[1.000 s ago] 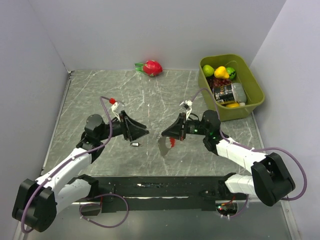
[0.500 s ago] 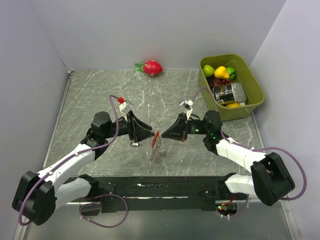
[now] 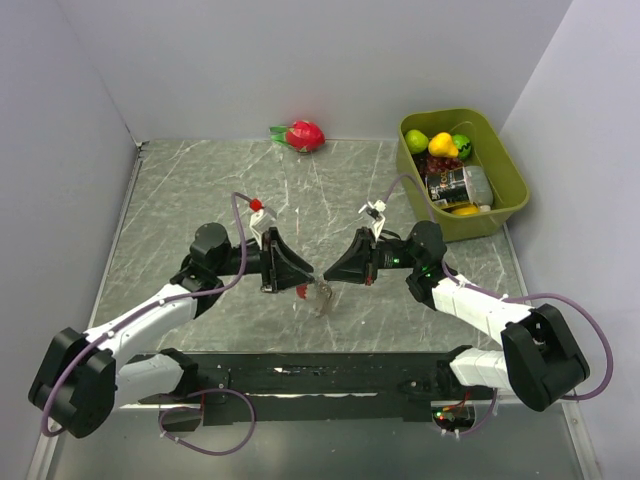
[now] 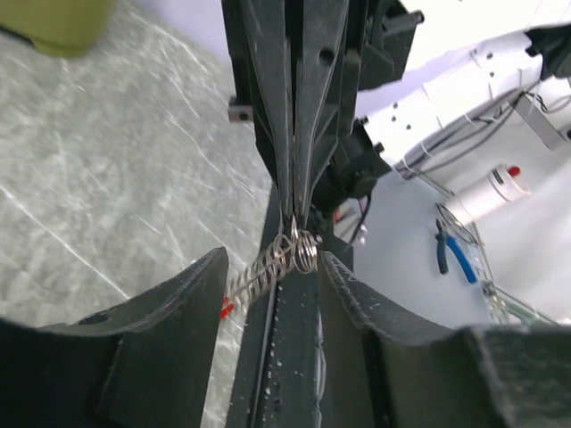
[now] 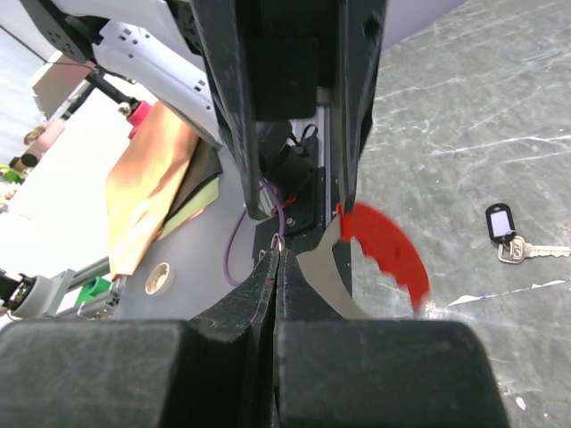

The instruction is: Put the keys on the keyring

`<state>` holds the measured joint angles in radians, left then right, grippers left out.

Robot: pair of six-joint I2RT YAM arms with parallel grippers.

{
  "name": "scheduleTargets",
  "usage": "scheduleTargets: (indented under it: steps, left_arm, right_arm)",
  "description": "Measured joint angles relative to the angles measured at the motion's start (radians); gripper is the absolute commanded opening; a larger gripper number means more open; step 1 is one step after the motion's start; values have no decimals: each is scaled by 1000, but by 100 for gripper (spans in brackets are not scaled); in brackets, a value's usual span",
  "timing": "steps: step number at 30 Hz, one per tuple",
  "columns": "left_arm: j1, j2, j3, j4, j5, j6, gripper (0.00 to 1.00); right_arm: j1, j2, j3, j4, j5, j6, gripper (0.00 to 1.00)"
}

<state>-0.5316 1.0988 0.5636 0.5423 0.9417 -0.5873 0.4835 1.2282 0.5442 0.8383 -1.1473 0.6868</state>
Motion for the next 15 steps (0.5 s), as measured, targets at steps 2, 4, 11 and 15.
scheduleTargets:
  steps: [2,4,11,15]
  left_arm:
    - [-13,15,0,0,3,0,46]
    - [-24,24,3,-2,3,0,46]
    - [-32,9,5,-21,-8,6,47]
    - [-32,-24,5,-39,-24,12,47]
  right_arm:
    - [0,0,0,9,-2,7,0]
    - [0,0,0,15,-2,12,0]
    - [-5,0,0,13,3,15,0]
    - [-6,-1,0,10,11,11,0]
